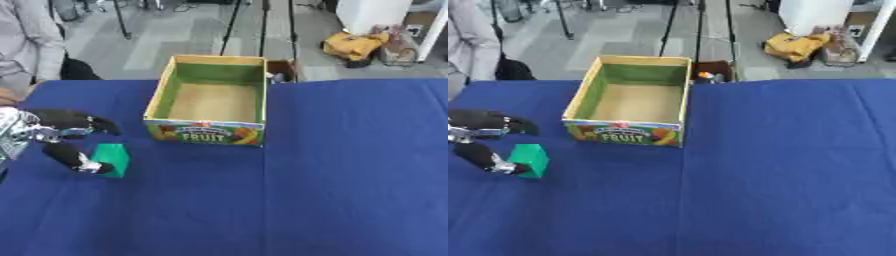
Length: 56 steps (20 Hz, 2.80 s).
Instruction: Pick up objects on the table and place them in the box.
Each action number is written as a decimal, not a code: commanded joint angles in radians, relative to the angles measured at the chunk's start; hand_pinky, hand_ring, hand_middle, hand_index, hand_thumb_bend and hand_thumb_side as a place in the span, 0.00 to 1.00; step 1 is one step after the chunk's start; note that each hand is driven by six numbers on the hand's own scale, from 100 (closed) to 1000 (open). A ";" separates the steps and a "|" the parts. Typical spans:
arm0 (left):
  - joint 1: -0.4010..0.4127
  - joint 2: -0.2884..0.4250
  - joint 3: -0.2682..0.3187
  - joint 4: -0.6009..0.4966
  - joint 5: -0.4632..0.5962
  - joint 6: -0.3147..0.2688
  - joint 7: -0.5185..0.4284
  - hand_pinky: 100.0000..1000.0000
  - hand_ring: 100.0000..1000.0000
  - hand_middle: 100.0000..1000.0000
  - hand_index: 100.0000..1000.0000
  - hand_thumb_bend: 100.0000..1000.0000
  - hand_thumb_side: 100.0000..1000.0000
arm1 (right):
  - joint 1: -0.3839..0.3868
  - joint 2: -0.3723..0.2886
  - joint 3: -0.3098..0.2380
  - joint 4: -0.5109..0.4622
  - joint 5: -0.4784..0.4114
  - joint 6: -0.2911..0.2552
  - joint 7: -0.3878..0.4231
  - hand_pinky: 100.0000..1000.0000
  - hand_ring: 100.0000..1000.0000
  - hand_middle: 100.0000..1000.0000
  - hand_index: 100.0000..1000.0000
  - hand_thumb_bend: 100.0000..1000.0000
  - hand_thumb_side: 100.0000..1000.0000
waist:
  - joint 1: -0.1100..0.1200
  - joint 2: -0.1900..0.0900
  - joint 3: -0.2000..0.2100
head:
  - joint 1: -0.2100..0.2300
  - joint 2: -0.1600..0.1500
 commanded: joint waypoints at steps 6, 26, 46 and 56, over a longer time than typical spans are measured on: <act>-0.001 0.021 -0.002 -0.009 -0.008 -0.209 -0.192 0.84 0.90 0.90 1.00 0.35 0.80 | -0.017 -0.011 -0.010 -0.020 -0.003 0.007 -0.013 0.82 0.88 0.49 0.81 0.00 1.00 | -0.005 -0.016 0.000 | 0.005 -0.013; 0.011 0.022 -0.002 -0.023 -0.011 -0.188 -0.125 0.74 0.72 0.62 0.87 0.13 0.57 | -0.016 -0.006 -0.014 -0.020 -0.003 0.010 -0.032 0.83 0.88 0.49 0.81 0.00 1.00 | -0.016 -0.020 0.005 | 0.006 -0.011; 0.001 0.027 0.000 -0.020 -0.018 -0.138 -0.040 0.67 0.59 0.49 0.67 0.01 0.47 | -0.013 -0.005 -0.015 -0.020 0.000 0.016 -0.038 0.83 0.88 0.49 0.81 0.00 1.00 | -0.018 -0.026 0.006 | 0.010 -0.011; -0.007 0.040 0.011 -0.033 0.025 -0.124 -0.035 0.65 0.56 0.47 0.64 0.00 0.45 | -0.009 -0.002 -0.015 -0.020 -0.001 0.020 -0.045 0.83 0.88 0.49 0.81 0.00 1.00 | -0.012 -0.042 0.005 | 0.013 -0.005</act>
